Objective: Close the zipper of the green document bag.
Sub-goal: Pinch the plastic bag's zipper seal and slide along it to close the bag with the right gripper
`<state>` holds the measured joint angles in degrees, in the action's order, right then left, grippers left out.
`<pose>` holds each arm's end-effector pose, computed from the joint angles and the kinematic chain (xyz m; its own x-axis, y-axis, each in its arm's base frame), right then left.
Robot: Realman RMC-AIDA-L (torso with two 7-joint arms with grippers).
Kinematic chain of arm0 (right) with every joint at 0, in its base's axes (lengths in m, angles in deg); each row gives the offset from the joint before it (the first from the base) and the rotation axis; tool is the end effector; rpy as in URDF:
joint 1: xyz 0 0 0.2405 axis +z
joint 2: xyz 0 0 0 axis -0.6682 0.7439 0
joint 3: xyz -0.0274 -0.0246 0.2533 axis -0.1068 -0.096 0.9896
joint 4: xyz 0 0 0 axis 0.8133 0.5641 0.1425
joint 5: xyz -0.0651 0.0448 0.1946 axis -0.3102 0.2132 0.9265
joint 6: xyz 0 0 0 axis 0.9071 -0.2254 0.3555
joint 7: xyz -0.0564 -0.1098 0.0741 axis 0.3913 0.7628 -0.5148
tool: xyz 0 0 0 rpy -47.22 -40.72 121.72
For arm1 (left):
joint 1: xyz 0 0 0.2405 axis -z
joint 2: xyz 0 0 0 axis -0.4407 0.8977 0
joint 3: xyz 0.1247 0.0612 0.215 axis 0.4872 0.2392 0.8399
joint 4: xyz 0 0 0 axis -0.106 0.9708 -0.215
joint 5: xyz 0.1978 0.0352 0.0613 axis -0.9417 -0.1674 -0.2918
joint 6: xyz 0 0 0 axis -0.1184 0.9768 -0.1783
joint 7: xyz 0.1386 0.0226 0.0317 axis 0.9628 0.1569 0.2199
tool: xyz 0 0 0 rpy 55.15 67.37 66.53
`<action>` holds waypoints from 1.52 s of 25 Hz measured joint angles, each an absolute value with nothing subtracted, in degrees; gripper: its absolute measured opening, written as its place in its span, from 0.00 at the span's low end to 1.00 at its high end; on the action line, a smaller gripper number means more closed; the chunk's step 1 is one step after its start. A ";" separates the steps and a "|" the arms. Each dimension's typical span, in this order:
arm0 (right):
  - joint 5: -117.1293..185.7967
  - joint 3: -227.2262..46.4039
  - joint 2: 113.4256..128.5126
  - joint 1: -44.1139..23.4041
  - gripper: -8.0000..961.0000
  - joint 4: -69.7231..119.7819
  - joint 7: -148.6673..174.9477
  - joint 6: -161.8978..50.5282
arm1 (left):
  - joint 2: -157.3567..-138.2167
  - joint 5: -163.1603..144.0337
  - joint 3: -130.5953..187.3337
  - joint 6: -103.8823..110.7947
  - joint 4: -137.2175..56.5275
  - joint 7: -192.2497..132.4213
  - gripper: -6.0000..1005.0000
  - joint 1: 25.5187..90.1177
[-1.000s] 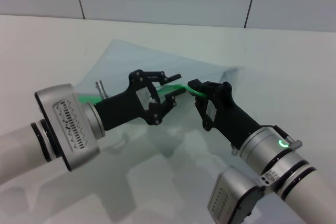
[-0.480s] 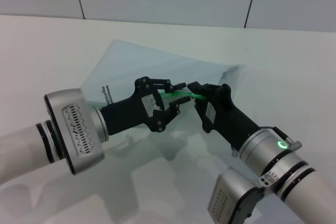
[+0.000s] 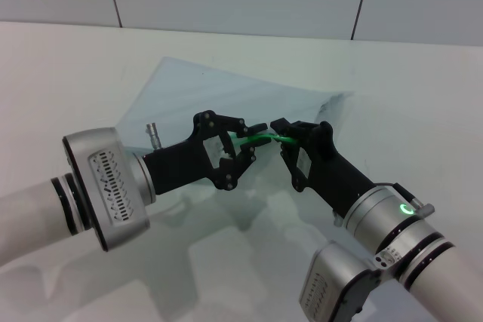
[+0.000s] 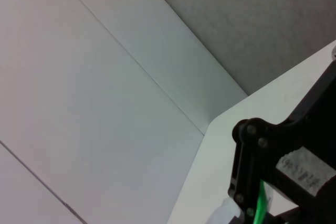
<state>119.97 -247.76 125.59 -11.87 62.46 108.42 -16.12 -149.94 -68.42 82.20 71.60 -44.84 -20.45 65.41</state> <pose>0.2029 0.2988 -0.1435 0.6966 0.5694 0.4365 0.6444 -0.2292 -0.7295 -0.2518 0.3311 -0.0734 0.8302 -0.5139 0.2163 -0.2299 -0.6690 -0.7068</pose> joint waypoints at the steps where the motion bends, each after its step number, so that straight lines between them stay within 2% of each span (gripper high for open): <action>1: 119.97 -247.76 125.59 -11.87 0.13 62.46 108.42 -16.11 | -149.94 -68.42 82.18 71.60 -44.84 -20.45 0.12 65.39; 27: 119.97 -247.75 125.33 -12.23 0.15 61.04 103.35 -13.30 | -149.68 -63.71 81.71 71.24 -44.52 -20.46 0.12 62.89; 38: 117.66 -247.76 125.50 -12.23 0.16 60.66 103.50 -13.75 | -149.89 -63.89 81.77 71.68 -44.39 -19.05 0.13 63.80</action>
<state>117.66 -247.76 125.50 -12.23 60.66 103.50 -13.75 -149.89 -63.89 81.77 71.68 -44.39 -19.05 63.80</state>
